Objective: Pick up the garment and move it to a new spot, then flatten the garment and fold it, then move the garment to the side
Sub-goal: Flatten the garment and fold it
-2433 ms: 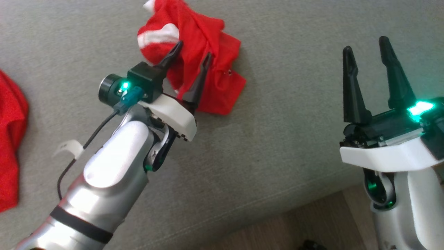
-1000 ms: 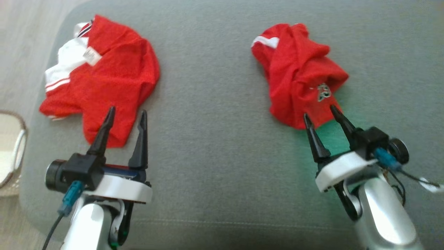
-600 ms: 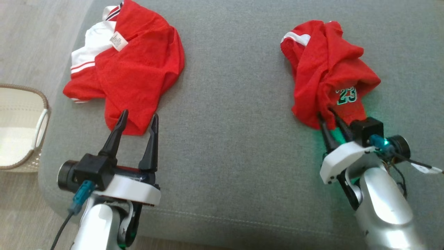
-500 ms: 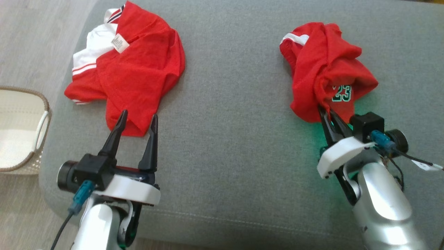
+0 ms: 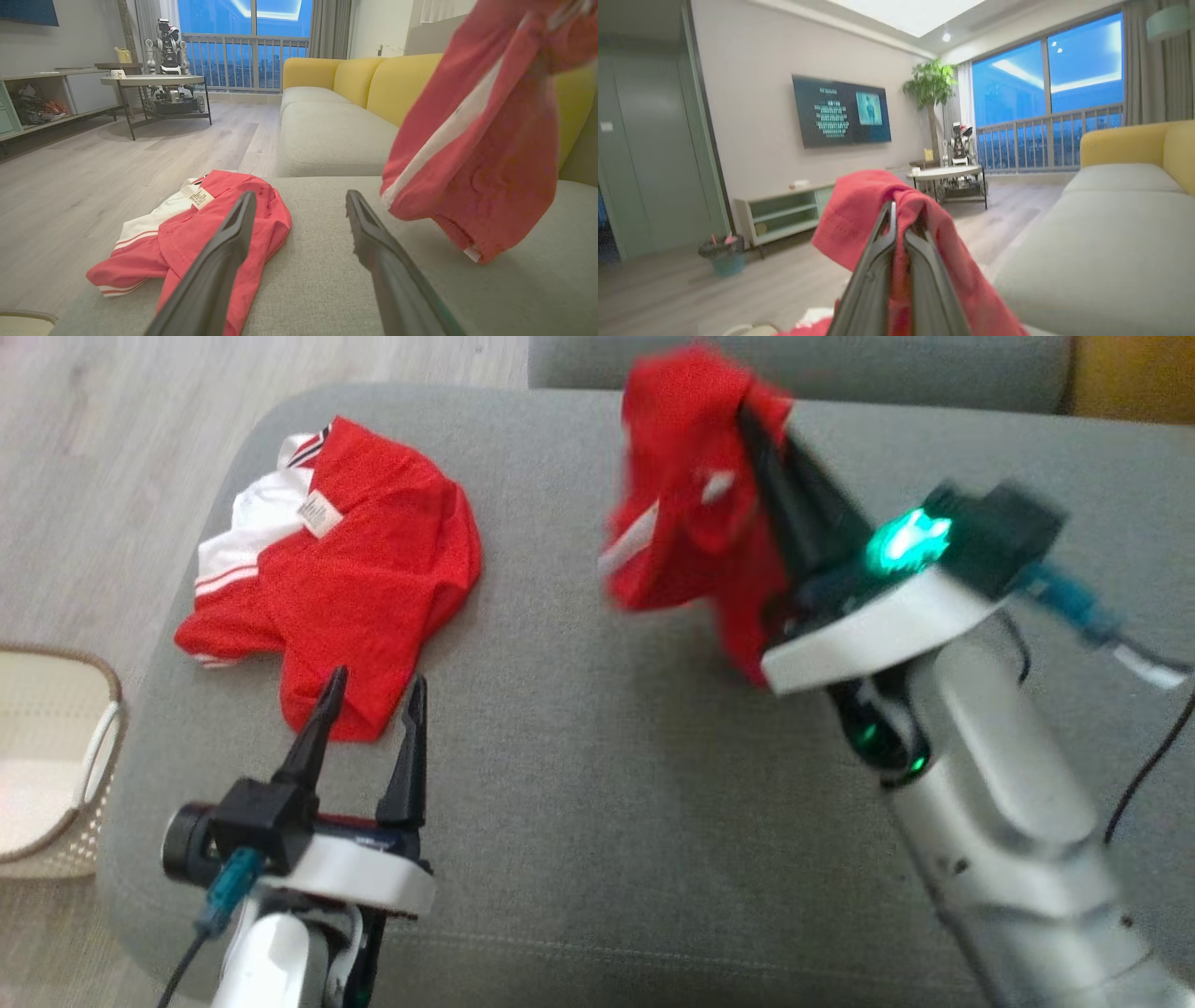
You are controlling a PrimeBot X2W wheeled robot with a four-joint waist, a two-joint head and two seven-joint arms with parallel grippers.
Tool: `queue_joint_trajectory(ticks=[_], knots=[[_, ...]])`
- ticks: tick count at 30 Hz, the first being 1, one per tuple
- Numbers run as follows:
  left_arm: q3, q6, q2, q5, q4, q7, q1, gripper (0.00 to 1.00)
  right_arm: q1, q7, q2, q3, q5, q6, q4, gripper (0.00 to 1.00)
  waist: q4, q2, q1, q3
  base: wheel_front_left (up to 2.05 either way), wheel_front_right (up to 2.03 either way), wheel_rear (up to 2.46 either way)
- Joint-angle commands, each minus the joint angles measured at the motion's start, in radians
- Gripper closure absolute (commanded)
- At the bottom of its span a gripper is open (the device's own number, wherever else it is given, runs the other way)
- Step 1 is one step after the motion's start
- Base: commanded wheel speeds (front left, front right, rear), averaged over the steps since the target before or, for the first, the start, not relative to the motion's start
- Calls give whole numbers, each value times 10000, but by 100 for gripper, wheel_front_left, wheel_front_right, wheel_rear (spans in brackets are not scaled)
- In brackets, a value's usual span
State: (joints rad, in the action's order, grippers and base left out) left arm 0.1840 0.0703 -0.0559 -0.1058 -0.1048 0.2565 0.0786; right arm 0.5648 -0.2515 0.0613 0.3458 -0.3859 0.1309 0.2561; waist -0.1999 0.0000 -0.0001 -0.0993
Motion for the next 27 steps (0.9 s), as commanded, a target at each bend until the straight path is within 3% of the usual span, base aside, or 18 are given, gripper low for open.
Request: queue_joint_trajectory(ticks=[1,4,10,13,15,16,17,19,22,24,27], knots=[[-317,-27,2,80,283,53,158,0,430,-100,-111,67,-394,-2,-437,100,105,0,1,169,0,0,0],[-331,-61,20,67,329,53,14,0,739,-101,-111,-398,-1538,-2,-219,100,236,0,1,259,0,0,0],[-259,-14,41,63,435,53,7,0,932,-101,-111,-2859,-3558,-2,3414,100,478,0,1,11,0,0,0],[-234,36,45,99,437,53,67,0,1296,-102,-111,-4256,-3145,-2,5347,100,608,0,1,-192,0,0,0],[-244,67,46,134,433,53,116,0,1519,-102,-111,-5339,-2197,-2,6551,97,692,0,1,-288,0,0,0],[-255,81,47,147,432,53,138,0,1612,-102,-95,-6149,-1605,-2,7125,15,735,0,1,-329,0,0,0],[-254,99,48,163,425,53,164,0,1706,-102,-54,-6921,-1024,-2,7677,0,758,0,1,-358,0,0,0],[-252,129,49,190,412,53,218,0,2030,-102,-60,-8139,-117,-2,8238,0,799,0,1,-401,0,0,0],[-266,147,50,216,416,53,272,0,2356,-102,-88,-9034,1320,-2,8032,0,894,0,1,-420,0,0,0],[-248,161,51,225,415,53,290,0,2439,-102,-101,-9227,2160,-2,7679,0,943,0,1,-382,0,0,0],[-216,165,53,211,427,53,306,0,2604,-102,-106,-8709,2578,-2,7247,0,1028,0,1,-267,0,0,0]])
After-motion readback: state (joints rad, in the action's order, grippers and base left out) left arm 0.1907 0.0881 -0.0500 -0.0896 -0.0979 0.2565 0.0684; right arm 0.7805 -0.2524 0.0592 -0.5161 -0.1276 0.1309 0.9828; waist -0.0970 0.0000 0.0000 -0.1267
